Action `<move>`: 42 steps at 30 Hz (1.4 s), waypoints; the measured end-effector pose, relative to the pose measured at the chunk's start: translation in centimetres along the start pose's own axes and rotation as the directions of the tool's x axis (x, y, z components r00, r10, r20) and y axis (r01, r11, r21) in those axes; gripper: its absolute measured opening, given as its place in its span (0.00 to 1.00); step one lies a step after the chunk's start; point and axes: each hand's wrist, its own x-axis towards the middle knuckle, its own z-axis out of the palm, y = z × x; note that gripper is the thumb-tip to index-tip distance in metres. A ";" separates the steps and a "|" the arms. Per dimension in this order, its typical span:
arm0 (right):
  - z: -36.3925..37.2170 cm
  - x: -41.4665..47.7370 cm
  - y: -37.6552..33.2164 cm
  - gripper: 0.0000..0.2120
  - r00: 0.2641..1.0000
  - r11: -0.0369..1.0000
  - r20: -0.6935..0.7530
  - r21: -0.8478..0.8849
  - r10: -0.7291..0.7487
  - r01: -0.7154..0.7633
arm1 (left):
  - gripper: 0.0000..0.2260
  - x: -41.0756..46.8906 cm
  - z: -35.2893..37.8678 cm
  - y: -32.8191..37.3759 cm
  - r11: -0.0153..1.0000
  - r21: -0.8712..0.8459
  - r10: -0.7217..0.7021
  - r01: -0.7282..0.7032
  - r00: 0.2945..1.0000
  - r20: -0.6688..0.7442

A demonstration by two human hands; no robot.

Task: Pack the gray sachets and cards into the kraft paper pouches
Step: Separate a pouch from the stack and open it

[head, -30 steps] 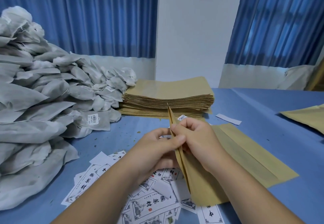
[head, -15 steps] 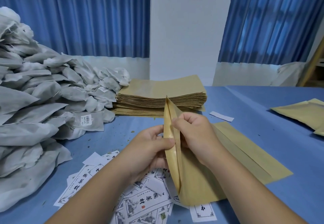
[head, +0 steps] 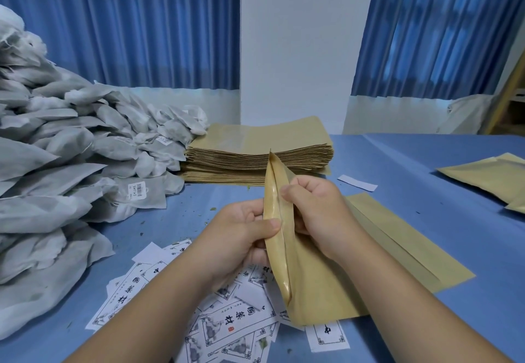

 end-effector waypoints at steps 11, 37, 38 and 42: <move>-0.1 0.2 0.2 0.20 1.000 1.000 0.011 -0.004 -0.007 0.008 | 0.09 0.0 0.0 0.0 0.999 0.035 -0.003 0.005 0.999 -0.038; -0.3 -0.7 -1.0 0.16 0.987 0.770 0.152 -0.623 -0.057 0.141 | 0.10 0.6 1.2 -0.7 0.959 0.283 0.037 0.028 0.974 -0.223; -0.3 -0.7 -0.9 0.15 0.986 0.786 0.160 -0.603 -0.051 0.139 | 0.09 0.5 1.0 -0.7 0.959 0.283 0.049 0.014 0.976 -0.214; -0.5 -0.5 -0.8 0.16 0.989 0.839 0.139 -0.531 -0.048 0.116 | 0.11 0.4 0.9 -0.5 0.985 0.174 0.038 -0.010 0.986 -0.160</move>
